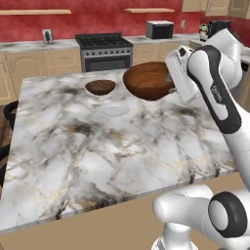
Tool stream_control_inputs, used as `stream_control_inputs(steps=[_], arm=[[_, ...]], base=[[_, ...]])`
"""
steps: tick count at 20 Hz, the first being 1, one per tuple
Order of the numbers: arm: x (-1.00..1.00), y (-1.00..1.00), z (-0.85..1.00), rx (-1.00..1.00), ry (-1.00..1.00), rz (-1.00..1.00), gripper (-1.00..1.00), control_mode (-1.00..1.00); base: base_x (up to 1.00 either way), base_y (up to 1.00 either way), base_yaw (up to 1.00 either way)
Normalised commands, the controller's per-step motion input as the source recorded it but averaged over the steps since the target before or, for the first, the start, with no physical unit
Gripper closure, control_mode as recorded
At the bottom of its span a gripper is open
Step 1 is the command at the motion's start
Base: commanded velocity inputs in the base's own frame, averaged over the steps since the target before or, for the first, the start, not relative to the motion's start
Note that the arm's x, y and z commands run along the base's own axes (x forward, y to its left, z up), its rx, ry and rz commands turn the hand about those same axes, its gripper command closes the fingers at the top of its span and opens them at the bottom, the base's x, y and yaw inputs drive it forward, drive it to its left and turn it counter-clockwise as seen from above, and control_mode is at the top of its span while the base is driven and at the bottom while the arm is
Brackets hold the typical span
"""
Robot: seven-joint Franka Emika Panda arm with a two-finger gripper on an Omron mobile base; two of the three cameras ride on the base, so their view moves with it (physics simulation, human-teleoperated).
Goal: Move the bowls from the cabinet to the plates on the dining table.
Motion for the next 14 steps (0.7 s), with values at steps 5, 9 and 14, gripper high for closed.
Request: stream_control_inputs(steps=[5, 9, 14], arm=[[0.37, 0.00, -0.63, 0.00, 0.00, 0.00, 1.00, -1.00], [0.49, 0.00, -0.07, -0.06, 0.00, -0.07, 1.00, -1.00], [0.60, 0.00, 0.02, -0.06, 0.00, -0.10, 1.00, -1.00]], base=[[0.00, 0.00, 0.00], [0.00, 0.00, 0.00], [0.00, 0.00, 0.00]])
